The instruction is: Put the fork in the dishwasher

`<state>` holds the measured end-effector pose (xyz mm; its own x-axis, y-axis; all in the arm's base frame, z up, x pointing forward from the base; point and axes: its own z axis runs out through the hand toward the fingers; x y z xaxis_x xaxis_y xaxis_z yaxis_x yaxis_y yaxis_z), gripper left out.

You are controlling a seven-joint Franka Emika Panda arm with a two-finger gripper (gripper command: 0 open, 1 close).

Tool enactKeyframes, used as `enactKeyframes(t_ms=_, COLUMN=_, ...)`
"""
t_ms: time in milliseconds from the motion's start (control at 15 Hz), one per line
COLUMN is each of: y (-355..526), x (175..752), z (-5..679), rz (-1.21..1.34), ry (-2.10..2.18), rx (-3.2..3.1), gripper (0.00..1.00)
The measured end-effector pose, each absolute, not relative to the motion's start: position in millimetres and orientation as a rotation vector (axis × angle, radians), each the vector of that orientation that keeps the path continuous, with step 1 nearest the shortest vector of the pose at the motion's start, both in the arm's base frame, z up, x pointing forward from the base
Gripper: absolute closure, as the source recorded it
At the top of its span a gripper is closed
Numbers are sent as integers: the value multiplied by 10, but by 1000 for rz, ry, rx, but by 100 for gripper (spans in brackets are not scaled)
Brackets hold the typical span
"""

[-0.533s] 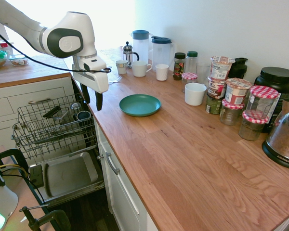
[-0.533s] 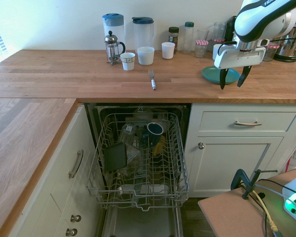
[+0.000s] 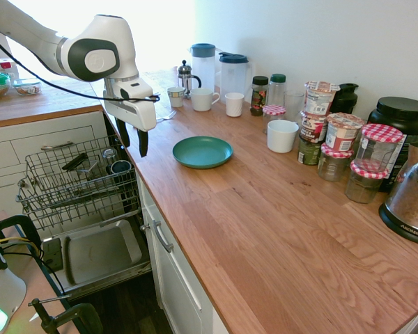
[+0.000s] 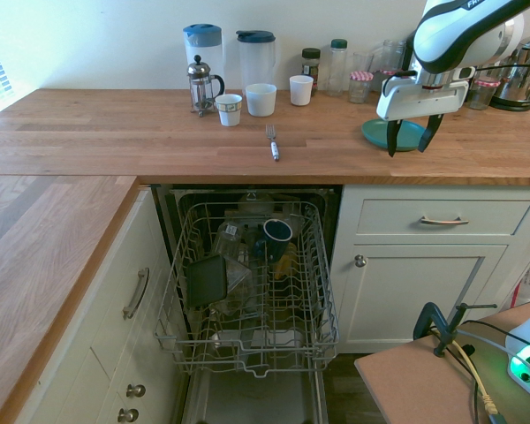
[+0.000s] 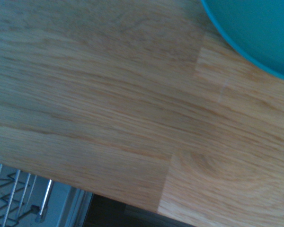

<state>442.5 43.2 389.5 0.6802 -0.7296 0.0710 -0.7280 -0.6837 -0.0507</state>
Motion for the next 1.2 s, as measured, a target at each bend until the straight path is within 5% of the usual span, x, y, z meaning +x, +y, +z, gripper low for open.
enactKeyframes(t_ms=1200, y=2207, x=6489, z=3749, rz=-316, ry=1357, rx=-2702, gripper=0)
